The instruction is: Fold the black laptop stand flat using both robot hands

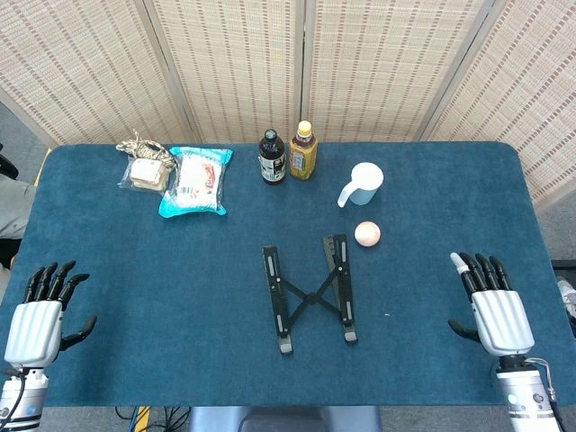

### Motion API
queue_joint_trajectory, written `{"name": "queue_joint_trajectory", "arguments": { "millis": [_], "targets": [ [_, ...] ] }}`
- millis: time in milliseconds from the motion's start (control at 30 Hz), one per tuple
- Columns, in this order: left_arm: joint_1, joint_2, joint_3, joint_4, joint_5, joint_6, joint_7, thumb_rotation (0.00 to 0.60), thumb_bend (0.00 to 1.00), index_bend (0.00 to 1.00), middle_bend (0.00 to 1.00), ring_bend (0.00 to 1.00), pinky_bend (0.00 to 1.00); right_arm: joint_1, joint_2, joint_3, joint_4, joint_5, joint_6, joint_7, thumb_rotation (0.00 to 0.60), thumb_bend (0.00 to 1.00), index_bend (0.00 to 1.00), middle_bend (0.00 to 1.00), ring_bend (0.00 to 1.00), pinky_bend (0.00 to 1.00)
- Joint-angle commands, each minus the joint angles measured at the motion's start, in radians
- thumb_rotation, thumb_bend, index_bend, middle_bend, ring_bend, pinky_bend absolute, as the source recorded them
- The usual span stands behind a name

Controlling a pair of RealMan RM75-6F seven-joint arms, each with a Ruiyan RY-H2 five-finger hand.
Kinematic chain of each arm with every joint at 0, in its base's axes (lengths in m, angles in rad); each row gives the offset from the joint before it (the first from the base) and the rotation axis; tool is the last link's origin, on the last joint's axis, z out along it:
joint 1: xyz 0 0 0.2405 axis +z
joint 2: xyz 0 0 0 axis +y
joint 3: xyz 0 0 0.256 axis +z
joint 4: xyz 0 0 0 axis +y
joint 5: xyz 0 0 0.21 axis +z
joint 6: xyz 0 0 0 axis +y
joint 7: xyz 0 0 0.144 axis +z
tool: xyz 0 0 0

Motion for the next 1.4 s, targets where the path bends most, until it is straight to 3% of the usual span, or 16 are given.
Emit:
{"name": "queue_joint_trajectory", "arguments": {
  "millis": [33, 533, 800, 1300, 1400],
  "targets": [
    [-0.002, -0.001, 0.000, -0.002, 0.000, -0.004, 0.003, 0.600, 0.22, 0.22, 0.10, 0.03, 0.02, 0.001, -0.001, 0.000, 0.005, 0.001, -0.002, 0.004, 0.600, 0.01, 0.00, 0.12, 0.00, 0.00],
    [-0.010, -0.007, -0.002, -0.005, -0.001, -0.014, 0.016, 0.600, 0.22, 0.22, 0.10, 0.03, 0.02, 0.018, -0.002, 0.006, 0.021, 0.027, -0.036, 0.040, 0.600, 0.01, 0.00, 0.12, 0.00, 0.00],
    [-0.012, -0.006, -0.004, -0.008, -0.003, -0.015, 0.018, 0.600, 0.22, 0.22, 0.10, 0.03, 0.02, 0.052, -0.001, 0.014, 0.017, 0.062, -0.116, 0.150, 0.600, 0.01, 0.00, 0.11, 0.00, 0.00],
    [-0.008, -0.001, 0.000, -0.018, 0.006, -0.007, 0.023, 0.600, 0.22, 0.22, 0.10, 0.03, 0.02, 0.166, 0.025, 0.014, 0.039, 0.034, -0.370, 0.651, 0.600, 0.03, 0.00, 0.01, 0.00, 0.00],
    [-0.009, -0.001, 0.000, -0.020, 0.010, -0.007, 0.023, 0.600, 0.22, 0.22, 0.10, 0.03, 0.02, 0.190, 0.017, 0.019, 0.046, 0.017, -0.409, 0.800, 0.600, 0.04, 0.00, 0.00, 0.00, 0.00]
  ]
}}
